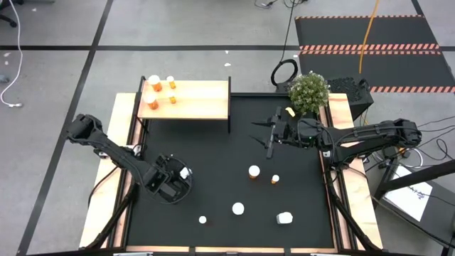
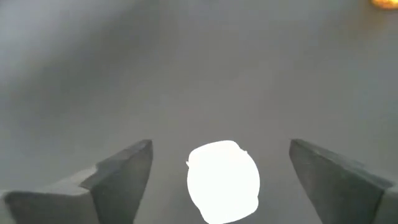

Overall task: Pick and place medicine bottles onto shelf by color
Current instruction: Put the white pill bottle on the shelf

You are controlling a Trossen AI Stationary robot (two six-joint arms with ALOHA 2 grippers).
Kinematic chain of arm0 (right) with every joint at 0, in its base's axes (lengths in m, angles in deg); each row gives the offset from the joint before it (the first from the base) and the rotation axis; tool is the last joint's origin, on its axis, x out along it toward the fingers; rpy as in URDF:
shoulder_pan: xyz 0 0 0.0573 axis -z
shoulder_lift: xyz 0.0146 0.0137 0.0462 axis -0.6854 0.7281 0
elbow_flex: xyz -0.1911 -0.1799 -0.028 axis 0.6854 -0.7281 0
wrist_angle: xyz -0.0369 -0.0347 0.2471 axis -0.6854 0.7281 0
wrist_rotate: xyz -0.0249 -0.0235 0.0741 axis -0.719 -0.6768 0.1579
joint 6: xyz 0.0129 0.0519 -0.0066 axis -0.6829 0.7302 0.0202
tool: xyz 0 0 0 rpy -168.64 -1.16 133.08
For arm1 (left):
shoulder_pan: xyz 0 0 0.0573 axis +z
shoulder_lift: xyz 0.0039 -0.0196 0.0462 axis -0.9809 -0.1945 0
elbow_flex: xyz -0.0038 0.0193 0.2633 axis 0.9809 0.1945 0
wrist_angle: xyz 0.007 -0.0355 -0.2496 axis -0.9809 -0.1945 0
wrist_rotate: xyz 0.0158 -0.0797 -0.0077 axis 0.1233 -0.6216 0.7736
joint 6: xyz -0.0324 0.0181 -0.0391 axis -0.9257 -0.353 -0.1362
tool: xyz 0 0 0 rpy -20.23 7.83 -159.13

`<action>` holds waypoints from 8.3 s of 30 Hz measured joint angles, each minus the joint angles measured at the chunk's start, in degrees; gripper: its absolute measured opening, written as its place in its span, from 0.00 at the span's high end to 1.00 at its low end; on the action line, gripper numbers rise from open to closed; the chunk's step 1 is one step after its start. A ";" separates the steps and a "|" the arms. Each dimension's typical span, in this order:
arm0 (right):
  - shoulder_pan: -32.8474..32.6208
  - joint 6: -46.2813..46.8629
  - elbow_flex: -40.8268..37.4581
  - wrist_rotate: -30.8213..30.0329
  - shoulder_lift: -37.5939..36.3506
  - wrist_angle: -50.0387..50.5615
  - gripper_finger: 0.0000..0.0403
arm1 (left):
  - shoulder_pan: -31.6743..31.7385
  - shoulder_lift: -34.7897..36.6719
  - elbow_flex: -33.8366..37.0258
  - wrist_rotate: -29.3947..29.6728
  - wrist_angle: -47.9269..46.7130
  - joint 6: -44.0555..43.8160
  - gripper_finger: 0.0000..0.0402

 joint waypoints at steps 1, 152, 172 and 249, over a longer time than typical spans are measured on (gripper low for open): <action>0.00 0.00 0.00 0.00 0.00 0.06 0.48 | -0.01 -0.84 0.00 -0.26 0.08 -0.36 0.02; -1.20 10.09 22.99 12.03 30.53 -8.13 0.56 | 14.95 7.26 -3.78 3.35 42.01 64.38 0.34; -1.82 7.17 22.99 15.06 30.53 -6.82 0.56 | 15.50 7.31 -3.78 -0.21 46.41 66.76 0.39; -2.56 2.47 31.93 16.44 33.99 9.24 0.55 | 16.63 12.38 -3.78 -11.18 25.92 69.04 0.55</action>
